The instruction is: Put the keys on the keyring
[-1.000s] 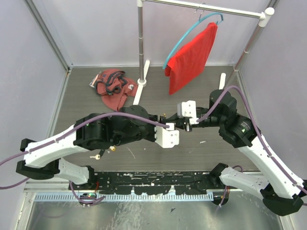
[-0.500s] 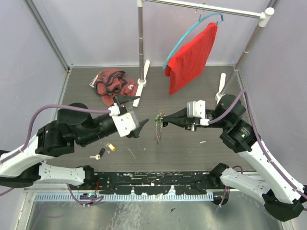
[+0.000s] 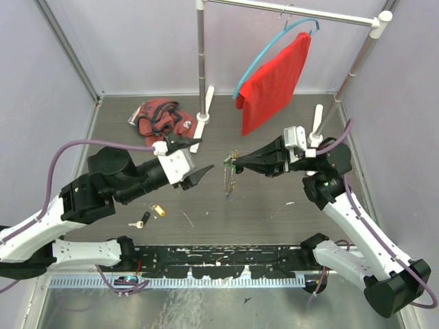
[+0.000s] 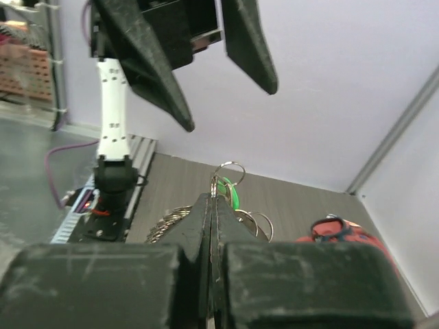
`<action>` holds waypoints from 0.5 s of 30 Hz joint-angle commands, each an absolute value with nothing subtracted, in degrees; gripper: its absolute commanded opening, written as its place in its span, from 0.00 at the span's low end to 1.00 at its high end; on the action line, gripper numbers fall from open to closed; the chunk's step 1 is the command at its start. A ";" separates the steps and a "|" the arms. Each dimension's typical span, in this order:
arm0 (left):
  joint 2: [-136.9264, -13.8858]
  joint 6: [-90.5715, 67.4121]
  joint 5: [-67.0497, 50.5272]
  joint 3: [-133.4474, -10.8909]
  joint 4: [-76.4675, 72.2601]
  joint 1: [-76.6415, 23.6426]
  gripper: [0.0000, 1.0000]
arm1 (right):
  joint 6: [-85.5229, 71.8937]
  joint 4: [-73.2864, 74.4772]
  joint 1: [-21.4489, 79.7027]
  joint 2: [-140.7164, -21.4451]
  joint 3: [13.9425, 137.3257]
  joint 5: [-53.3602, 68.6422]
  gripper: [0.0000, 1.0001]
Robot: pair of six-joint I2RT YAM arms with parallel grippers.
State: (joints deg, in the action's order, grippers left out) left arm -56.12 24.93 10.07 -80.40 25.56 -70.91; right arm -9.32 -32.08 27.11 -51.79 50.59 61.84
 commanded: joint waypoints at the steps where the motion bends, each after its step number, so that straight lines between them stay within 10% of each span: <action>1: -54.74 24.52 3.55 -80.60 22.53 -70.62 0.67 | -7.62 -34.30 26.51 -51.35 56.34 72.87 0.01; 7: -55.85 27.67 -6.05 -84.86 29.05 -70.60 0.64 | 34.82 21.28 26.20 -54.34 75.47 84.04 0.01; 15: -59.61 31.40 -14.68 -91.52 35.33 -70.58 0.57 | 36.05 24.80 26.19 -55.65 77.32 87.32 0.01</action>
State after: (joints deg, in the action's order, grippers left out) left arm -58.52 28.88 -9.72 -88.84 32.38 -70.70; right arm 30.48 17.91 26.44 -54.65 75.55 84.66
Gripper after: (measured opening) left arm 0.576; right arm 0.030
